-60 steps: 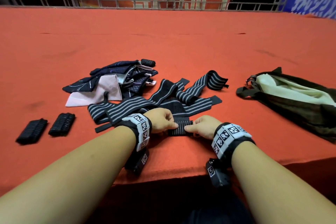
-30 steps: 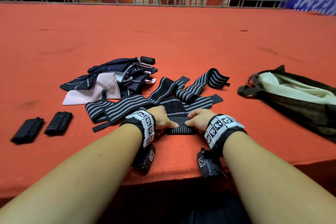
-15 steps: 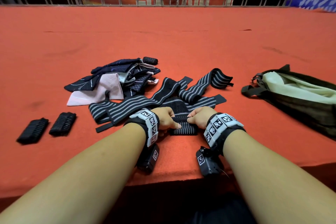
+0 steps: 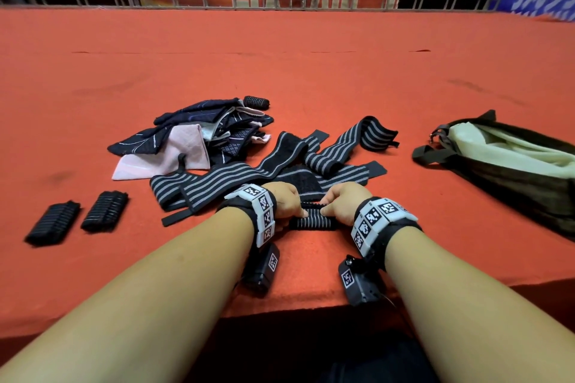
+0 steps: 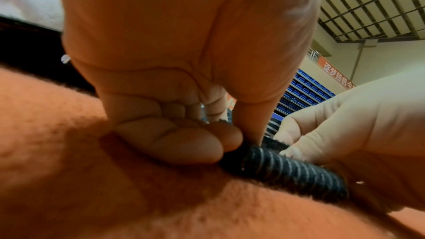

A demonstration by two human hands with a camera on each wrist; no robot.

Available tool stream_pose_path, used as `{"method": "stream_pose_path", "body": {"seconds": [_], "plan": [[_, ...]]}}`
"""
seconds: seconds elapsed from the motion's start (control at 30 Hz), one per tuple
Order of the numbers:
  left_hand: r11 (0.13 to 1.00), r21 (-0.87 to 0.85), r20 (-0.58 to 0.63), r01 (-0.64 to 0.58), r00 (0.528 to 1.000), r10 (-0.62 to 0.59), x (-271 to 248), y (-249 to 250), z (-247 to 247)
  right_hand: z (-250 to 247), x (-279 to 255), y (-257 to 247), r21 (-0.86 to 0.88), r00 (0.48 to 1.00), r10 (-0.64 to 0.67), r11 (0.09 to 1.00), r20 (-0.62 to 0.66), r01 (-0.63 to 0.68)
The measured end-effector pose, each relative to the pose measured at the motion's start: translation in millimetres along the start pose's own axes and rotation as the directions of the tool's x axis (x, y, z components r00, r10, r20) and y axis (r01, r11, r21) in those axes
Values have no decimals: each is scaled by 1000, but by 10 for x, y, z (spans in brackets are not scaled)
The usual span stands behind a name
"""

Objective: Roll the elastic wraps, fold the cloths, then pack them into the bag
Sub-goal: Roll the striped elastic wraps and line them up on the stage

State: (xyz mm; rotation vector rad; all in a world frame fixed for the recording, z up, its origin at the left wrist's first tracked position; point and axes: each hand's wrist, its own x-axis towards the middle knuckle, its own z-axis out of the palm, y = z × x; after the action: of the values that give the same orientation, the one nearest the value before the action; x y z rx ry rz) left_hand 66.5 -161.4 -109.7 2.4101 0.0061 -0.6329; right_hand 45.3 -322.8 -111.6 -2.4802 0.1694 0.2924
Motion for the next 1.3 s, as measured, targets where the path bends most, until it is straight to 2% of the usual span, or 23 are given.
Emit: {"method": "stream_pose_path", "body": {"seconds": [0.1,0.3,0.43,0.5,0.6,0.67,0.73,0.83,0.9,0.97,1.03,1.13,1.3], "plan": [[999,45,-17,11,1000,-10,-38,27,8,-15,-15,-1,-59,999,-36,998,10,36],[998,61,-51,-18,998,21,-53,35,39,-47,-107,-17,-293,988,-145,943,60,156],[982,141,-125,-127,981,145,-125,-4,37,-72,-156,-109,-488,976,-113,852,186,192],[914,348,-159,-208,948,276,-168,1,43,-86,-179,-124,-555,967,-99,803,236,218],[727,629,-113,-274,894,434,-243,42,134,-94,-243,-148,-627,954,-93,734,285,259],[593,762,-65,-262,879,472,-310,50,213,-80,-277,-138,-632,955,-123,726,271,273],[527,811,-24,-255,885,464,-356,1,243,-65,-287,-129,-630,958,-131,729,254,267],[539,800,68,-265,931,358,-403,-91,227,-75,-271,-138,-639,955,-80,727,284,251],[539,793,88,-286,928,362,-434,-115,267,-89,-246,-158,-655,953,-83,709,291,262],[550,777,90,-305,920,382,-459,-120,340,-72,-227,-165,-680,953,-140,674,269,290],[613,723,119,-317,932,341,-460,-147,364,-12,-219,-152,-668,946,-191,671,263,321],[723,598,159,-344,936,314,-486,-192,315,69,-257,-96,-566,941,-168,762,294,313],[768,517,193,-378,926,326,-531,-188,273,52,-346,-41,-456,946,-190,840,263,296]]}}
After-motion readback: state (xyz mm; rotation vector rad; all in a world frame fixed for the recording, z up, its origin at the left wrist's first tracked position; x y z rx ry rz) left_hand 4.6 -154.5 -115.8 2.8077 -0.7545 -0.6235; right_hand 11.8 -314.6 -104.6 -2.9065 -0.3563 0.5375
